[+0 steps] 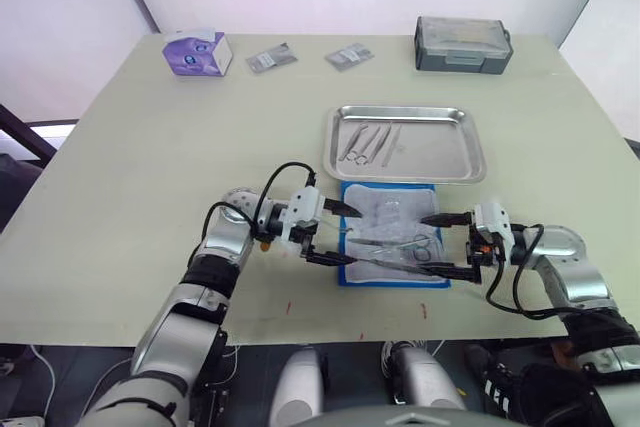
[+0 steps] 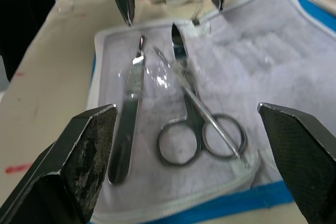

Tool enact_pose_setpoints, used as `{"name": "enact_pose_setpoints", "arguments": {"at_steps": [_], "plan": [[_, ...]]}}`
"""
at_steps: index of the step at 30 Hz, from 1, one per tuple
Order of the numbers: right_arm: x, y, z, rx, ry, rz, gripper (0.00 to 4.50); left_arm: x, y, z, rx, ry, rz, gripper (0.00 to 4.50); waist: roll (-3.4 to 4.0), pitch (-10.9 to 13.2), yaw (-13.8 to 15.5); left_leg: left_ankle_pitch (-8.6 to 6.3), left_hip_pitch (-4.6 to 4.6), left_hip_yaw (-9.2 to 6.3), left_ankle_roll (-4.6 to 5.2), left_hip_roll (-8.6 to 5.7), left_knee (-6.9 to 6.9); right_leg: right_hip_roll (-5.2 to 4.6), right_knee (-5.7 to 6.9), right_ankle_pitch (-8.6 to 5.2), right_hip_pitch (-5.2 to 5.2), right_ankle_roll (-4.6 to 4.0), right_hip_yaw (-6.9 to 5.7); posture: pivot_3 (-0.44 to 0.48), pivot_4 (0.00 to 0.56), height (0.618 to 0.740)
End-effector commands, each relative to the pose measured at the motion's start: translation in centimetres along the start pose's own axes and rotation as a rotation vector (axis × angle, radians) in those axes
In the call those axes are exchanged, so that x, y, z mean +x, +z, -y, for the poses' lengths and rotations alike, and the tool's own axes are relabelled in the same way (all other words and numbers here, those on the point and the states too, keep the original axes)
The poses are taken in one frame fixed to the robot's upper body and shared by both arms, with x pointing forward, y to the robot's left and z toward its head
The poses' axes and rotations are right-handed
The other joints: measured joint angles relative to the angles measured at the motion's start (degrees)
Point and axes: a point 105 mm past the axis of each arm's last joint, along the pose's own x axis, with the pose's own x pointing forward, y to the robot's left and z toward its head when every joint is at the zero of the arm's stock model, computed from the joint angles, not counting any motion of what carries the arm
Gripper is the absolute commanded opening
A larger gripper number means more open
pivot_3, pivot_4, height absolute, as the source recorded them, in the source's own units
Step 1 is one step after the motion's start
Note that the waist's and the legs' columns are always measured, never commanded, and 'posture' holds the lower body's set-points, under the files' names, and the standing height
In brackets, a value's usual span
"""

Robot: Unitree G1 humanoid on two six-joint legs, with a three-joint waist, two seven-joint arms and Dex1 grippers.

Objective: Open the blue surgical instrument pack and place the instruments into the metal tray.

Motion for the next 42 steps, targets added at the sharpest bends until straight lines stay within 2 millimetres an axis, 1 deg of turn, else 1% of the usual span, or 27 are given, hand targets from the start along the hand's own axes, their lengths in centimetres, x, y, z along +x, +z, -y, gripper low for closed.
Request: {"name": "enact_pose_setpoints", "arguments": {"at_steps": [1,7,10,15,18,21,25,27,29,33,38,42], "plan": [[-0.7,2.6,0.0,-0.06,-0.026,0.055,4.5,0.9,-1.1,0.8,-0.024,-0.044,-0.031,4.46,0.06,0.02,0.03,0.0,-0.01,-0.01,0.0,0.0,0.0,0.0,0.0,0.0,0.0,0.0,0.0,0.0,0.15,0.731],[-0.7,3.9,-0.3,-0.08,-0.037,0.069,4.5,1.3,-0.6,0.5,-0.013,-0.049,-0.029,4.46,0.12,0.02,0.08,0.0,-0.03,-0.04,0.0,-0.04,0.01,0.02,-0.01,0.0,0.0,0.01,0.03,0.0,0.15,0.731],[-0.7,4.3,-0.4,-0.086,-0.037,0.072,4.5,1.6,0.7,-0.3,-0.029,-0.014,0.033,4.46,0.12,0.03,0.16,0.0,-0.04,-0.06,0.0,-0.03,0.01,0.03,-0.01,0.0,0.0,0.01,0.02,0.0,0.15,0.731],[-0.6,4.6,-0.4,-0.098,-0.036,0.076,4.5,1.8,2.0,-0.7,-0.031,0.009,0.04,4.46,0.12,0.09,0.14,0.0,-0.1,-0.08,0.0,-0.04,0.02,0.03,-0.04,0.0,0.0,0.02,0.02,0.0,0.15,0.731],[-0.5,4.9,-0.5,-0.102,-0.034,0.079,4.5,1.8,2.2,-0.2,-0.04,0.004,0.023,4.46,0.13,0.1,0.02,0.0,-0.15,-0.09,0.0,-0.04,0.02,0.04,-0.04,0.0,-0.06,0.02,0.02,0.0,0.15,0.731],[-0.4,5.2,-0.5,-0.106,-0.031,0.087,4.5,1.8,1.8,0.2,-0.032,0.015,-0.017,4.46,0.13,0.11,-0.12,0.0,-0.2,-0.09,0.0,-0.03,0.0,0.06,-0.04,-0.01,-0.14,0.01,0.05,0.0,0.15,0.731],[-0.4,5.6,-0.5,-0.114,-0.027,0.094,4.5,1.8,1.4,0.6,-0.05,0.031,-0.025,4.46,0.14,0.12,-0.11,0.0,-0.32,-0.08,0.0,-0.03,0.0,0.08,0.02,0.0,-0.31,0.01,0.09,0.0,0.15,0.731],[-0.4,6.1,-0.4,-0.12,-0.028,0.102,4.5,1.9,0.8,1.2,-0.073,0.026,-0.016,4.46,0.14,0.12,-0.07,0.0,-0.34,-0.07,0.0,-0.03,0.0,0.09,0.01,0.0,-0.31,0.01,0.1,0.0,0.15,0.731],[-0.5,6.4,-0.4,-0.123,-0.028,0.103,4.5,1.9,-0.2,2.1,-0.104,-0.024,-0.022,4.46,0.14,0.12,-0.07,0.0,-0.33,-0.02,0.0,-0.03,0.01,0.08,0.0,0.0,-0.31,0.01,0.14,0.0,0.15,0.731],[-0.8,6.7,-0.4,-0.115,-0.04,0.098,4.5,1.7,-1.3,2.9,-0.114,-0.087,-0.044,4.46,0.15,0.11,-0.04,0.0,-0.31,-0.05,0.0,-0.03,0.01,0.1,0.01,0.0,-0.32,0.01,0.11,0.0,0.15,0.731],[-1.2,6.9,-0.3,-0.122,-0.059,0.08,4.5,2.0,-2.3,2.3,-0.144,-0.061,-0.068,4.46,0.18,0.09,-0.05,0.01,-0.25,-0.02,0.01,-0.03,0.01,0.11,0.04,0.0,-0.29,0.01,0.15,0.0,0.15,0.731],[-1.3,7.1,-0.3,-0.123,-0.078,0.058,4.5,2.5,-3.4,2.4,-0.176,-0.064,-0.109,4.46,0.26,0.03,0.16,0.01,-0.21,-0.05,0.02,-0.04,0.03,0.11,0.05,0.0,-0.22,0.01,0.15,0.0,0.15,0.731]]}}
